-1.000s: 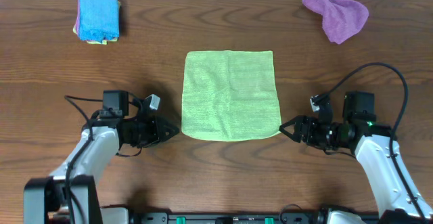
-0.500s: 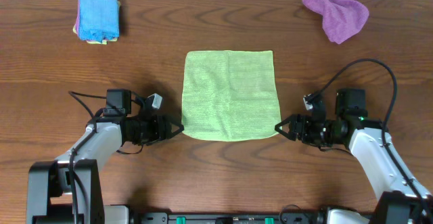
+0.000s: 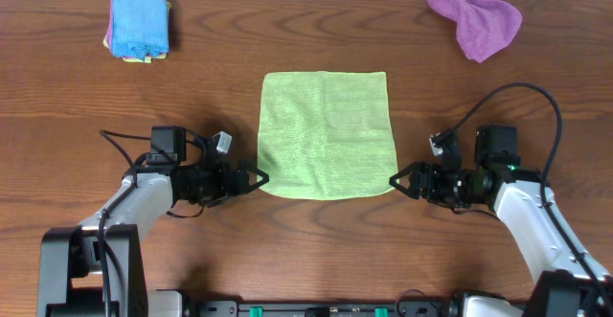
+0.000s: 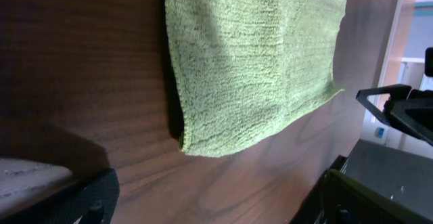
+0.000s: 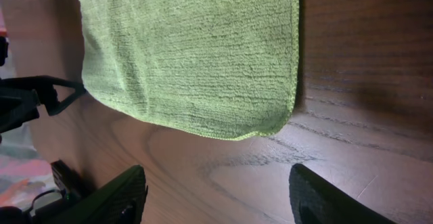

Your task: Fold the cloth

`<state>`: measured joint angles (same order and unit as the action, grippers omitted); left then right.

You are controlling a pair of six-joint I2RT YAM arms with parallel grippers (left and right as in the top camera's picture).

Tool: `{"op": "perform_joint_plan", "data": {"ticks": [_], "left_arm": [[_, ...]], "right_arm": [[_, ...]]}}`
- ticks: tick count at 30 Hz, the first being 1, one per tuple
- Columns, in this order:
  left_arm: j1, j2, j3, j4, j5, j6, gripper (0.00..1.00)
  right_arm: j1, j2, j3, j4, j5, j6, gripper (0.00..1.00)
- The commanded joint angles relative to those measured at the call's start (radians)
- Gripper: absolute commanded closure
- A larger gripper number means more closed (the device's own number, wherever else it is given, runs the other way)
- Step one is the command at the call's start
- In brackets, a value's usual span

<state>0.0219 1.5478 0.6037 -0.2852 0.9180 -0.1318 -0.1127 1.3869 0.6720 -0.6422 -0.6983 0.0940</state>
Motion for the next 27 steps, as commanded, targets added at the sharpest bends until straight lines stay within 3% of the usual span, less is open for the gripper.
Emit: {"op": "perform_joint_plan", "data": {"ticks": [1,11,14,15,27], "left_arm": [[-0.013,0.010,-0.002,0.023,0.022,-0.009,0.01],[-0.131,0.010,-0.002,0.077,-0.043,-0.094,0.05],[-0.135,0.010,-0.002,0.077,-0.063,-0.094,0.05],[-0.134,0.010,-0.002,0.076,-0.076,-0.096,0.00],[-0.135,0.010,-0.002,0.149,-0.151,-0.137,0.00]], "right_arm": [[0.016,0.003,-0.002,0.011,-0.001,-0.021,0.35],[0.016,0.007,-0.011,0.011,0.042,-0.021,0.38],[0.016,0.009,-0.015,0.014,0.050,-0.021,0.38],[0.016,0.013,-0.017,0.018,0.055,-0.021,0.39],[0.016,0.171,-0.019,0.100,0.013,0.003,0.45]]}}
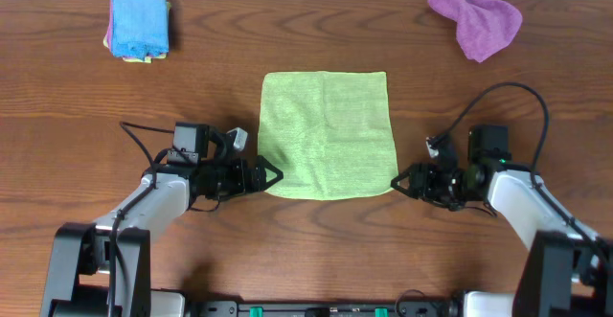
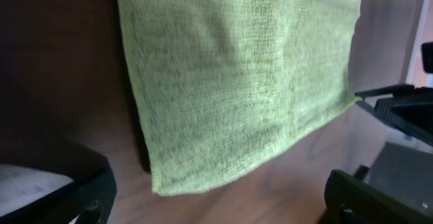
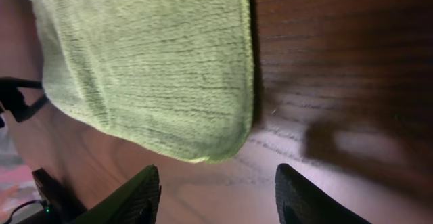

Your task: Fold the cloth

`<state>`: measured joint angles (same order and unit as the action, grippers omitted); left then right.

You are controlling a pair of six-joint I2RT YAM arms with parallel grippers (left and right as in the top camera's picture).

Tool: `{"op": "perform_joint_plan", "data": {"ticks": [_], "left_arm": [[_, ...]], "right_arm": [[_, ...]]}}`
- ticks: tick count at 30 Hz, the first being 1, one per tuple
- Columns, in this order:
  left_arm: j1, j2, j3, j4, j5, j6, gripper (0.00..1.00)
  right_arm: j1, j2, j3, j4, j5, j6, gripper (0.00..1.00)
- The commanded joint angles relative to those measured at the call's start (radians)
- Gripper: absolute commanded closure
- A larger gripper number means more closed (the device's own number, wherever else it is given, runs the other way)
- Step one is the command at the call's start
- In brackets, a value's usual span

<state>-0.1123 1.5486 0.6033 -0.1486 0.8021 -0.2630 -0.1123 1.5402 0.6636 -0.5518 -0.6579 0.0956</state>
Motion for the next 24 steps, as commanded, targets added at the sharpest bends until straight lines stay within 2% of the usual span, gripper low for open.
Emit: {"op": "perform_joint_plan", "data": {"ticks": [1,8,13,20,21,24], "left_arm": [[0.000,0.009,-0.001,0.019,-0.035,-0.011,0.00],[0.000,0.048,-0.002,0.015,-0.012,-0.015,0.00],[0.000,0.099,-0.001,0.038,0.066,-0.015,0.00],[0.000,0.120,-0.002,0.024,0.092,-0.033,0.00],[0.000,0.120,-0.002,0.016,0.096,-0.036,0.05],[0.000,0.120,-0.002,-0.011,0.113,-0.037,0.06]], "right_arm": [[0.016,0.023,-0.011,0.019,-0.027,0.002,0.46],[0.016,0.026,-0.011,0.070,-0.027,0.019,0.43],[0.016,0.029,-0.011,0.100,-0.027,0.037,0.41],[0.063,0.069,-0.011,0.119,-0.027,0.067,0.42],[0.076,0.082,-0.011,0.133,-0.027,0.084,0.43],[0.101,0.099,-0.011,0.157,-0.027,0.111,0.45]]}}
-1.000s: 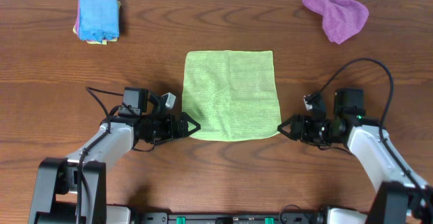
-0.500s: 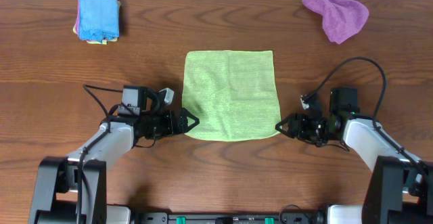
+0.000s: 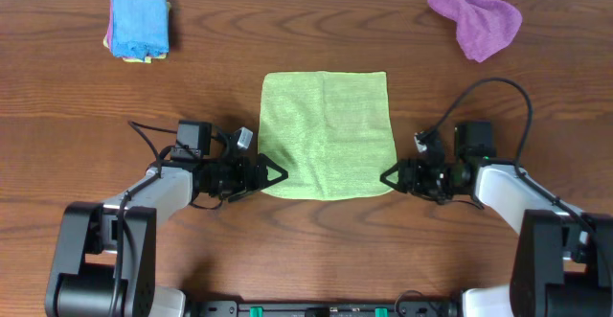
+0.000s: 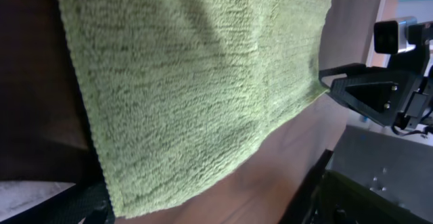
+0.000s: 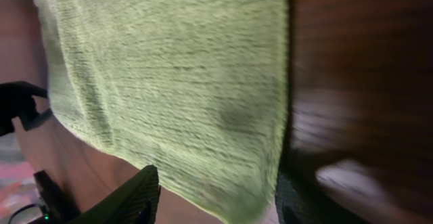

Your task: Fold the cloth

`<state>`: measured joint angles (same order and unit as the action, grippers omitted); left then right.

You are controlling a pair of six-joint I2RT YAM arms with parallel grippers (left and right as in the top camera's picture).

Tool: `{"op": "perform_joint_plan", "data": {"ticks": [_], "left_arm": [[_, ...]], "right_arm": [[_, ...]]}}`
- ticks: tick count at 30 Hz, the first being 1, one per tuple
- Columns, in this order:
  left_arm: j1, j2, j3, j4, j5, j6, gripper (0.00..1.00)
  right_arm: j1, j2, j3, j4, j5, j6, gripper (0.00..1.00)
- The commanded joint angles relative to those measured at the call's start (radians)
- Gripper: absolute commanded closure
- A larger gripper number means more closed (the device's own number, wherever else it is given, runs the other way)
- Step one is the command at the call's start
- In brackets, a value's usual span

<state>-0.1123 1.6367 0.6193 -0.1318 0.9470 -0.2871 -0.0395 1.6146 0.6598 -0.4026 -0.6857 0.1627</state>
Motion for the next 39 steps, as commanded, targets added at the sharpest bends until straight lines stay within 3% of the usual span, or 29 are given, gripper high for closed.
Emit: {"op": "perform_joint_plan", "data": {"ticks": [1,33,39], "left_arm": [[0.000,0.032,-0.018,-0.040,-0.029,-0.013,0.06],[0.000,0.032,-0.018,-0.174,-0.068,-0.027,0.13],[0.000,0.032,-0.017,-0.167,-0.120,-0.028,0.27]], "right_arm": [[0.032,0.026,-0.007,0.008,0.001,0.043,0.46],[0.034,0.026,-0.007,-0.062,0.064,0.042,0.58],[0.034,0.026,-0.007,-0.061,0.077,0.043,0.66]]}}
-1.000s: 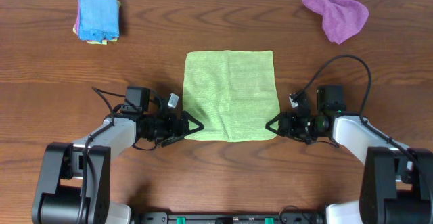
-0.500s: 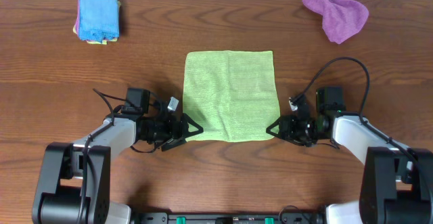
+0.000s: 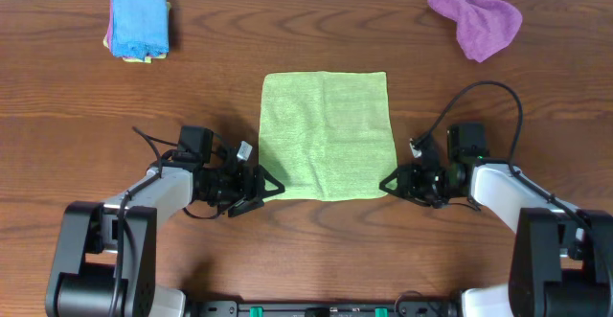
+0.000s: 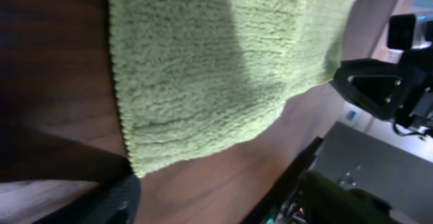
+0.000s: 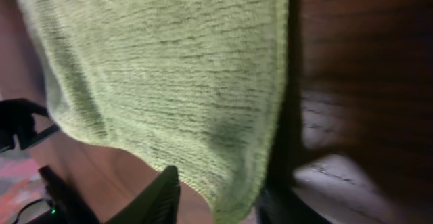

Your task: Fold the cloth

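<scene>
A light green cloth [image 3: 326,135] lies flat and square on the wooden table. My left gripper [image 3: 268,189] sits low at its near left corner, open. In the left wrist view the cloth [image 4: 203,61] ends with its corner right at the left finger [image 4: 115,197], and the left gripper [image 4: 223,193] has bare wood in its gap. My right gripper [image 3: 386,184] is at the near right corner, open. In the right wrist view the cloth [image 5: 169,68] has its corner between the two fingers of the right gripper [image 5: 220,200].
A folded blue cloth [image 3: 139,27] on a yellow one sits at the far left. A crumpled purple cloth [image 3: 476,18] lies at the far right. The table's near edge runs just behind both arms.
Both grippers have edged inward along the near edge. The right gripper's fingers now stand closer together around the near right corner. The left finger now touches the near left corner. The cloth lies unchanged.
Both grippers first stood open a little outside the cloth's near corners. At each later moment they were closer to the corners. Now the right one straddles its corner and the left one is at its corner. The cloth has stayed flat throughout.
</scene>
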`<state>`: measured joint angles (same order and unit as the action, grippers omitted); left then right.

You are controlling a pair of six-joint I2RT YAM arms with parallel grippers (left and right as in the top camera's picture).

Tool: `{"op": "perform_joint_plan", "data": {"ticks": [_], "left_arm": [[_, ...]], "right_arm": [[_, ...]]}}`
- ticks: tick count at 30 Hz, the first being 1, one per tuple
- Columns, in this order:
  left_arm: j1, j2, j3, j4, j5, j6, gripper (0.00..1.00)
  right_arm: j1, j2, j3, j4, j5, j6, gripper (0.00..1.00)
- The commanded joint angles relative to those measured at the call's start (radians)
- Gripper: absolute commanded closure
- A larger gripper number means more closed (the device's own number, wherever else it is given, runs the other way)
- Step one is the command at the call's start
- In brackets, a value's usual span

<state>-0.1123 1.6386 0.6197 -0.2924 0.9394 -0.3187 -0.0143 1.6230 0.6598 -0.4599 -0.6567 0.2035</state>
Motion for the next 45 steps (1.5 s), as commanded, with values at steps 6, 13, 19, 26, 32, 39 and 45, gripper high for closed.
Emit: {"op": "perform_joint_plan", "data": {"ticks": [6,13,19,26,32,39,45], "left_arm": [[0.000,0.030,-0.018,0.040,-0.113,-0.002,0.67],[0.000,0.030,-0.018,0.064,-0.130,-0.023,0.94],[0.000,0.030,-0.018,0.064,-0.113,-0.056,0.94],[0.000,0.012,-0.006,0.066,-0.025,-0.031,0.94],[-0.001,-0.090,0.064,0.061,-0.092,0.004,0.94],[-0.074,-0.115,0.161,0.007,-0.275,0.055,0.94],[-0.109,-0.115,0.203,0.011,-0.408,0.053,0.94]], "right_arm": [[0.008,0.018,-0.007,-0.004,0.048,0.003,0.83],[0.008,0.018,-0.007,-0.005,0.047,0.019,0.98],[0.008,0.017,-0.006,-0.009,0.009,0.028,0.99],[0.010,-0.038,-0.005,-0.005,-0.032,0.017,0.98],[0.040,-0.261,0.025,-0.005,0.013,0.017,0.98],[0.166,-0.335,0.081,-0.008,0.216,0.045,0.98],[0.186,-0.304,0.082,0.010,0.298,0.080,0.98]]}}
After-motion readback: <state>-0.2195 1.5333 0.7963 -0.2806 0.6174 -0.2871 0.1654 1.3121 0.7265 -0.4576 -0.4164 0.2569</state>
